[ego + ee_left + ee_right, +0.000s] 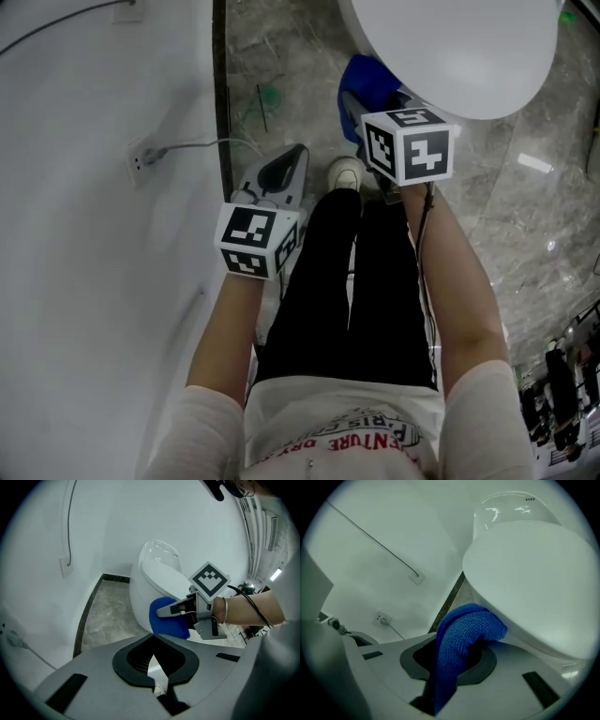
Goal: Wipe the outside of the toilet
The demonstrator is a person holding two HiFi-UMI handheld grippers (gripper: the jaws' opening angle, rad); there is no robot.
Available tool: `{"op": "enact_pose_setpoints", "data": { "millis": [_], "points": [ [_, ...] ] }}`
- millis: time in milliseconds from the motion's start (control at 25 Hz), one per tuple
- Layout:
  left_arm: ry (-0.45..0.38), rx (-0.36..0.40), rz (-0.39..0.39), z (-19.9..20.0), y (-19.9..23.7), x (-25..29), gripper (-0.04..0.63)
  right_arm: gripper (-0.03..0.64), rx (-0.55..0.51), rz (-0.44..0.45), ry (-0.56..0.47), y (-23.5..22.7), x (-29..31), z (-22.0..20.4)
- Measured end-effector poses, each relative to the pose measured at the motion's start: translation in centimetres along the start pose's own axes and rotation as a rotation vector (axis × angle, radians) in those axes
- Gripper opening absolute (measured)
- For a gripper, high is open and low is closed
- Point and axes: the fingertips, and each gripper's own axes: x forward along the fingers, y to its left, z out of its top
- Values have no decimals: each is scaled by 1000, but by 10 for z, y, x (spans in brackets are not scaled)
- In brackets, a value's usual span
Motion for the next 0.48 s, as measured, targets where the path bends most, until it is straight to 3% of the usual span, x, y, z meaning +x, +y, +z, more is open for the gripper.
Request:
{"op": "enact_pose_setpoints", "data": {
  "millis": [240,480],
  "points": [
    [-18,-3,17,27,-2,-27,8,72,64,52,-8,28,-42,9],
    [-100,45,-23,116,-61,-79,8,72,9,67,-82,51,-152,42]
  ]
}}
